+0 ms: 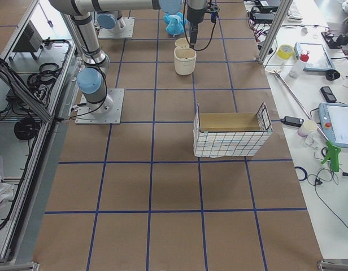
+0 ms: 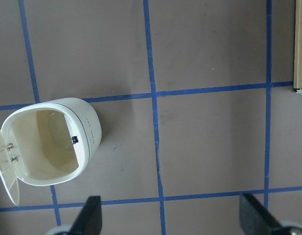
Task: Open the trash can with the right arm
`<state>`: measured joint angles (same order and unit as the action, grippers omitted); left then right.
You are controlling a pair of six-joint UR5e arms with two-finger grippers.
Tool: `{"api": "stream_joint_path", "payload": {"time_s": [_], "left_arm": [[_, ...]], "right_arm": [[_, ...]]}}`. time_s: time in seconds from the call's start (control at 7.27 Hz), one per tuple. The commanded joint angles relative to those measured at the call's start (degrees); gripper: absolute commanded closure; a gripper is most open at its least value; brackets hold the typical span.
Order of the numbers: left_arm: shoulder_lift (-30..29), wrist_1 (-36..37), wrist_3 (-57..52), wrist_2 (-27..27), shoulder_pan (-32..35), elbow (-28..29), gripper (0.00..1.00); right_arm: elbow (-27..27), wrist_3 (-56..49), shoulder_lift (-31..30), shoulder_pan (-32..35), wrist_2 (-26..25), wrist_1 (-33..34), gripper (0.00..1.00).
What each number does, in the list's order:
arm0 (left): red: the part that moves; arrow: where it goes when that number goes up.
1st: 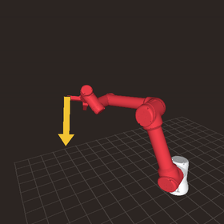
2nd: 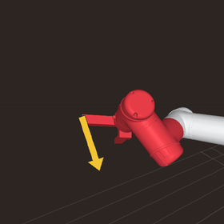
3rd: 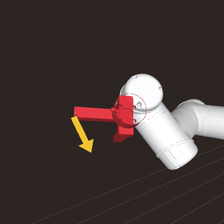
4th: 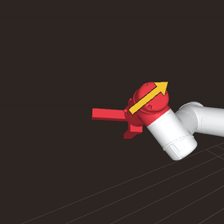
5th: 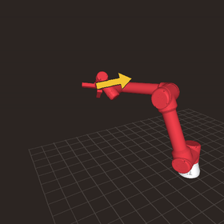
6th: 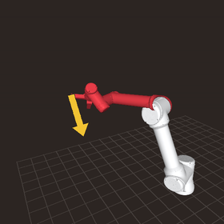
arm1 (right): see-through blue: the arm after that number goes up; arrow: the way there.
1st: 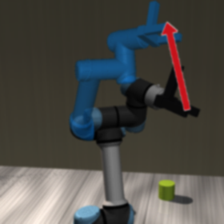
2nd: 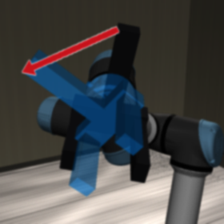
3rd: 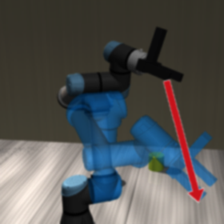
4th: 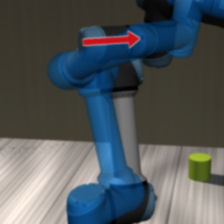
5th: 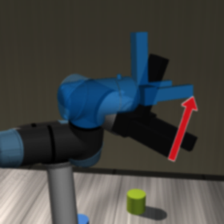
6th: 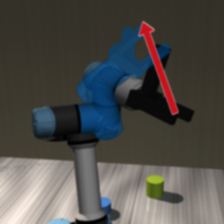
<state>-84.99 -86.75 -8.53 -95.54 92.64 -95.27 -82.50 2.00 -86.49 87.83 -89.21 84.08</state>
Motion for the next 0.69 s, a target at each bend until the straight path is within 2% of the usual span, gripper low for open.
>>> {"api": "stream_joint_path", "payload": {"time_s": [0.0,0.55], "left_arm": [[0.0,0.0,0.0,0.0,0.0,0.0,0.0],[0.0,0.0,0.0,0.0,0.0,0.0,0.0]], "right_arm": [[0.0,-0.1,0.0,0.0,0.0,0.2,0.0],[0.0,0.4,0.0,0.1,0.0,0.4,0.0]]}}
